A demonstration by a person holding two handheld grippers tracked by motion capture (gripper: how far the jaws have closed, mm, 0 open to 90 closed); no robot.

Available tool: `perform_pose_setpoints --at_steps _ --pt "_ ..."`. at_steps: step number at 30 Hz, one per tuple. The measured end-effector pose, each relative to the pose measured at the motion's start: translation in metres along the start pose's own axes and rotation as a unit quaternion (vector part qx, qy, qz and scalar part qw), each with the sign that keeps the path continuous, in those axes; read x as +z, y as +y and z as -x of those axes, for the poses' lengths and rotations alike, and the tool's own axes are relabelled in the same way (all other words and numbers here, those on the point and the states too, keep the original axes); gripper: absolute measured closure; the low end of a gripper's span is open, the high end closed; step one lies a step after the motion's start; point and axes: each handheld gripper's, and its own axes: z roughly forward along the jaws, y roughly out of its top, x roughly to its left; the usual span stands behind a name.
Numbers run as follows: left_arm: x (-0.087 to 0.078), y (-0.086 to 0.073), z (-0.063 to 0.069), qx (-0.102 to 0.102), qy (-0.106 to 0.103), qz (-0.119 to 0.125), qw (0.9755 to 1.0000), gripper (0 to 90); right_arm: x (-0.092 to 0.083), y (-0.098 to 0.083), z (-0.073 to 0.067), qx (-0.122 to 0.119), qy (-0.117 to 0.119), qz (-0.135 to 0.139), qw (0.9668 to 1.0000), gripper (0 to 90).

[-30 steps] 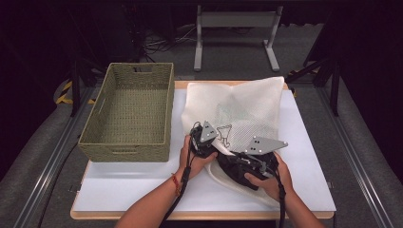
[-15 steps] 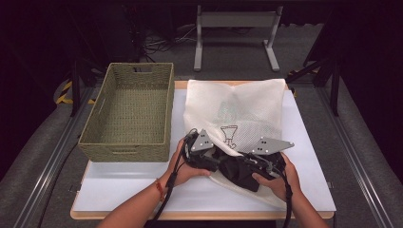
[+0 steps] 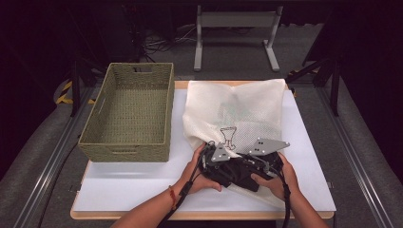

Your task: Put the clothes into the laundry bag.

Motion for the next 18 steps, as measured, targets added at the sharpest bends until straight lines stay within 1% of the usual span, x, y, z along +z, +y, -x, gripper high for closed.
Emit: perform_pose_setpoints --at_steps 1,2,3,4,5,6,7,8,9,11,13,14,15,17,18 --pt "0.004 0.002 0.001 -0.001 0.01 -0.004 0.9999 5.9 0.0 0.0 0.0 0.001 0.001 0.0 1.0 86.6" --pt "0.007 0.003 0.002 0.004 0.029 -0.015 0.9995 12.0 0.001 0.0 0.0 0.003 0.002 -0.002 1.0 86.6" --pt "0.008 0.004 0.002 0.001 0.04 -0.014 0.9991 20.7 0.001 -0.001 0.001 0.003 0.003 -0.004 1.0 86.6" --pt "0.009 0.004 0.0 0.0 0.045 -0.015 0.9989 29.2 0.001 -0.001 0.0 0.004 0.003 -0.006 1.0 86.6" --pt "0.01 0.005 -0.002 0.011 0.052 -0.024 0.9983 39.8 0.002 -0.001 0.0 0.005 0.002 -0.007 1.0 86.6" --pt "0.01 0.005 -0.005 0.017 0.061 -0.02 0.9978 48.6 0.002 -0.002 0.001 0.005 0.003 -0.009 0.9999 86.6" --pt "0.01 0.005 -0.005 0.017 0.061 -0.02 0.9978 58.4 0.003 -0.002 0.001 0.007 0.004 -0.01 0.9999 86.6" --pt "0.01 0.005 -0.007 0.022 0.068 -0.023 0.9972 58.4 0.003 -0.002 0.001 0.007 0.004 -0.01 0.9999 86.6" --pt "0.01 0.006 -0.009 0.029 0.079 -0.022 0.9962 65.8 0.003 -0.002 0.002 0.009 0.005 -0.011 0.9999 86.6" --pt "0.007 0.006 -0.014 0.022 0.082 -0.009 0.9963 74.0 0.004 -0.003 0.003 0.013 0.01 -0.009 0.9998 86.7" --pt "-0.002 0.008 -0.016 0.023 0.092 0.006 0.9954 75.2 0.003 -0.002 0.002 0.012 0.01 -0.006 0.9999 86.8" --pt "-0.008 0.01 -0.015 0.028 0.103 0.015 0.9942 75.5 0.001 -0.001 0.0 0.014 0.012 0.0 0.9998 86.8" --pt "-0.012 0.011 -0.015 0.031 0.104 0.021 0.9938 75.6 -0.001 0.0 -0.001 0.014 0.016 0.005 0.9998 86.8" --pt "-0.028 0.015 -0.016 0.028 0.111 0.044 0.9925 76.0 -0.005 0.004 -0.005 0.01 0.02 0.017 0.9996 86.9" --pt "-0.028 0.015 -0.016 0.028 0.111 0.044 0.9925 76.1 -0.005 0.004 -0.005 0.01 0.02 0.017 0.9996 86.9"
